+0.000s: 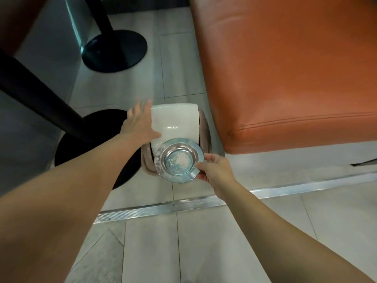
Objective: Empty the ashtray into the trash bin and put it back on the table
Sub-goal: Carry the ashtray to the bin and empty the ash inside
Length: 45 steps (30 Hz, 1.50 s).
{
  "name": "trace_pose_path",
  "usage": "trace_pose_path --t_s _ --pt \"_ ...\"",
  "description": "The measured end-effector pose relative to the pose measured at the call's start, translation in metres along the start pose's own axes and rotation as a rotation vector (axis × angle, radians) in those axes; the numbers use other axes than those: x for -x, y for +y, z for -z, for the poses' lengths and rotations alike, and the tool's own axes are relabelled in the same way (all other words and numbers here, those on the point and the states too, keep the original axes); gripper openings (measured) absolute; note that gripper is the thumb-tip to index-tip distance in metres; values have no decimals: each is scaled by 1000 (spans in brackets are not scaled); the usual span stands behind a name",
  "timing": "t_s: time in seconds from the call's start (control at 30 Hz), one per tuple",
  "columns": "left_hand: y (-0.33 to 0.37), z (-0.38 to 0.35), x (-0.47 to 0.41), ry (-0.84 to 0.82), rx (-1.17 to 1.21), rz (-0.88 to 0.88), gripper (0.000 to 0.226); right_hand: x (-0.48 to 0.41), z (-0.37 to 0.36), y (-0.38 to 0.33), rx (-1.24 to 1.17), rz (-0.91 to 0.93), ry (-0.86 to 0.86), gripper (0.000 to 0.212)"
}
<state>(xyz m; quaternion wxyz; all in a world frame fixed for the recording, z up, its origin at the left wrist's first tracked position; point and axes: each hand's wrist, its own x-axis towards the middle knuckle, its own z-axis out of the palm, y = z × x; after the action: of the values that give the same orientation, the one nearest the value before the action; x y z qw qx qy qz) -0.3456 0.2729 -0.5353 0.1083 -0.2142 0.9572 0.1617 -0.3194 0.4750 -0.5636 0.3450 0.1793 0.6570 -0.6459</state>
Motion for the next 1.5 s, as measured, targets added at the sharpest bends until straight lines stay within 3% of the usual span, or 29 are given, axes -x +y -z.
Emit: trace_pose_path --t_s 0.17,0.33,0.6,0.87,1.1,1.2,1.27,1.37,1.5 --pt "-9 -18 -8 29 94 39 118 -15 -6 4 33 15 34 28" --pt "-15 -26 -8 175 241 61 115 -24 -16 0 31 31 74 18" --pt "-27 -31 -14 201 224 -50 63 -45 -36 -13 183 59 131 21" --pt "-42 -26 -14 208 329 -199 40 -58 -50 -7 697 297 159 28" --pt "-43 -27 -15 245 316 -217 37 -66 -57 -4 1397 703 34 37" --pt "-43 -26 -14 270 297 -223 37 -69 -59 5 1569 750 -66 35" --pt "-42 -25 -14 274 302 -222 37 -70 -58 11 1617 719 -124 36" --pt "-40 -24 -13 265 292 -221 39 -73 -54 12 1549 759 -18 35" --pt "-39 -24 -11 259 291 -206 40 -70 -57 10 1571 712 -97 37"
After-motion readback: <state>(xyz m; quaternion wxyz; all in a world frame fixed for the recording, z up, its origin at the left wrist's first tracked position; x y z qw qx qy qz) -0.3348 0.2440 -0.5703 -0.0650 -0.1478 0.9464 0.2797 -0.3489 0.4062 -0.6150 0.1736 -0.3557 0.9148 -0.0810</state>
